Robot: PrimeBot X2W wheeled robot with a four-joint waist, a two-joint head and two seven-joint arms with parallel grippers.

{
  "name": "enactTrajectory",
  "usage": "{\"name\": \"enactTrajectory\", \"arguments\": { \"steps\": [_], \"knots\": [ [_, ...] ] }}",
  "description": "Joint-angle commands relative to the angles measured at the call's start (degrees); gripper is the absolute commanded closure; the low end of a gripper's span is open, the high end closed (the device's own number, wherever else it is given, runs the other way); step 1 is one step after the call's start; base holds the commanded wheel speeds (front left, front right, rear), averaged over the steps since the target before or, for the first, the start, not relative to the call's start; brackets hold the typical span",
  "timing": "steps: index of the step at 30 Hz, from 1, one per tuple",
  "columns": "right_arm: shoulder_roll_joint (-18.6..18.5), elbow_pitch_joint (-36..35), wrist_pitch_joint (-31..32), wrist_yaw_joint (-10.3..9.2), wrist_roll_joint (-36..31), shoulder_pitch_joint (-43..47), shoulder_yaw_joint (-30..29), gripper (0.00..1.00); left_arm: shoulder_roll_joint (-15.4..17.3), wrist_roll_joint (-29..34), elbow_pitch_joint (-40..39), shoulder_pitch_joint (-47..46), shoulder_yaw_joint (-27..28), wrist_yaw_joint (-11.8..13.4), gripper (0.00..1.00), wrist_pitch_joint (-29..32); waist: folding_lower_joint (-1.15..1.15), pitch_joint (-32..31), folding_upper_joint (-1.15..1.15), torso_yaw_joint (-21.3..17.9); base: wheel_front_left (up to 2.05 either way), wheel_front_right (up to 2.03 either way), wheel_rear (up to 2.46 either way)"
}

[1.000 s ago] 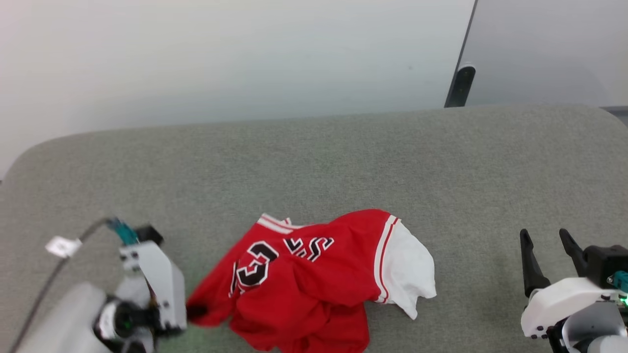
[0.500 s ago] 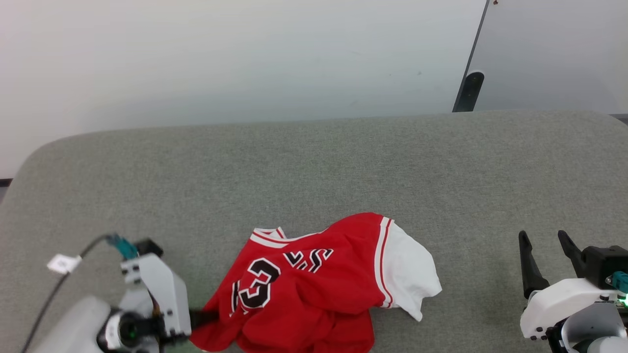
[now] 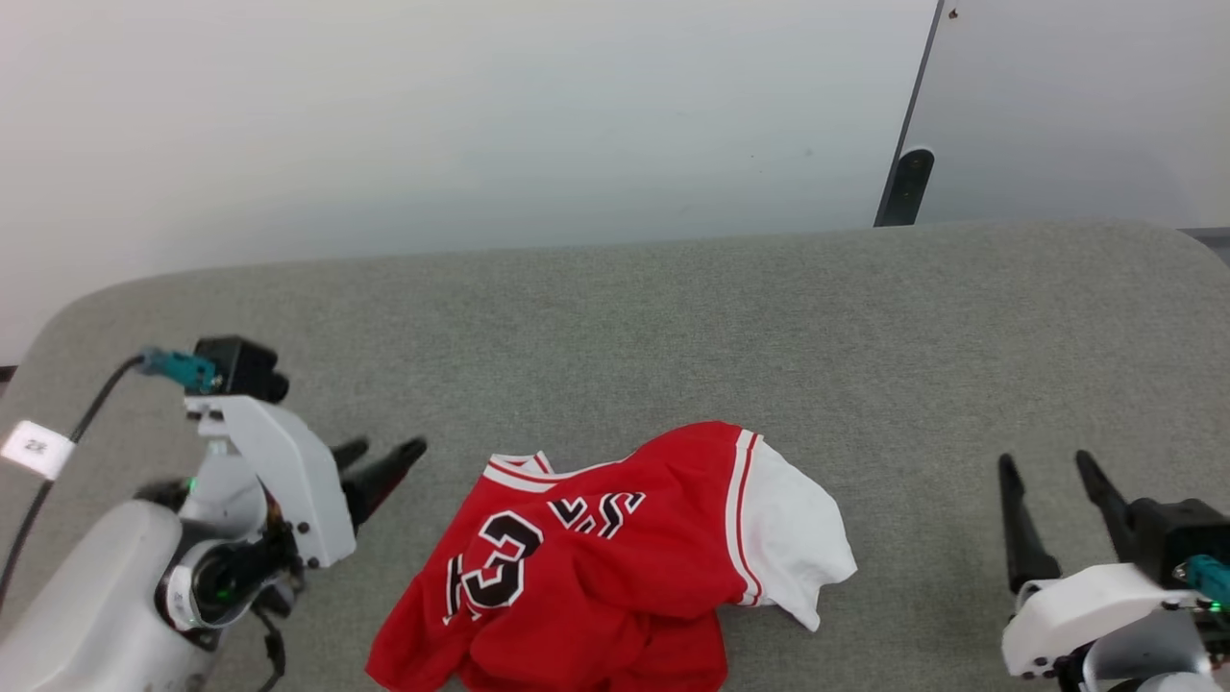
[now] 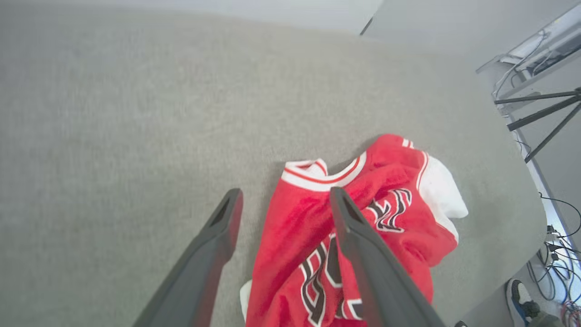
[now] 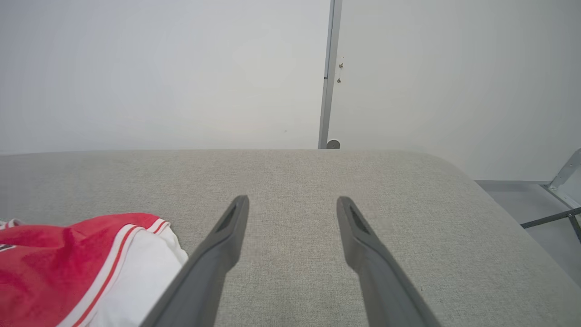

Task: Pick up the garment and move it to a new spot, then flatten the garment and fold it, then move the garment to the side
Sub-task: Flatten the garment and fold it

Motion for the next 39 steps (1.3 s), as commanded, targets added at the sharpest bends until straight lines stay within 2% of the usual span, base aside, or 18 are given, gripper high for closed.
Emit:
{"name": "enactTrajectory", "arguments": {
  "steps": [1,4,7,13,22,28,34,39],
  "knots": [
    [-0.01,0.12,-0.49,-0.06,0.69,0.58,0.45,0.0,-0.37,1.21,-0.61,-0.6,-0.26,-2.49,0.0,-2.29,0.0,0.06,0.0,0.19,0.0,0.0,0.0],
    [0.04,0.65,-0.02,-0.06,1.24,0.94,1.72,0.0,-0.92,2.59,-0.55,-0.68,-0.24,-5.08,0.0,-7.05,0.0,0.09,0.0,0.7,0.0,0.0,0.0],
    [0.1,1.28,1.29,-0.06,2.31,1.03,2.59,0.0,-1.66,4.72,-0.7,-0.77,-0.77,-6.53,0.0,-13.29,0.0,0.0,0.0,2.04,0.0,0.0,0.0],
    [-0.7,1.96,4.37,-0.06,3.57,0.98,4.01,0.0,-2.16,9.78,1.43,0.14,-2.84,-7.38,0.0,-26.42,0.0,-1.08,0.0,5.71,0.0,0.0,0.0],
    [-2.82,3.06,9.6,-0.06,5.91,2.19,5.8,0.0,-1.64,16.95,6.92,2.66,-7.7,-7.38,0.0,-44.13,0.0,-3.13,0.0,11.47,0.0,0.0,0.0],
    [-3.92,5.38,18.07,-0.06,8.33,2.46,6.15,0.0,-4.22,19.4,10.17,5.74,-3.84,-6.69,0.0,-46.84,0.0,-3.77,0.0,15.1,0.0,0.0,0.0],
    [-4.43,7.44,27.31,-0.06,9.16,1.48,4.29,0.0,-8.32,23.35,7.68,11.31,5.39,-6.36,0.0,-46.76,0.0,-3.18,0.0,18.73,0.0,0.0,0.0],
    [-4.38,8.79,31.67,-0.06,8.13,0.42,2.49,0.0,-10.96,25.42,7.04,13.78,8.67,-6.87,0.0,-46.77,0.0,-1.88,0.0,21.2,0.0,0.0,0.0]
  ]
}}
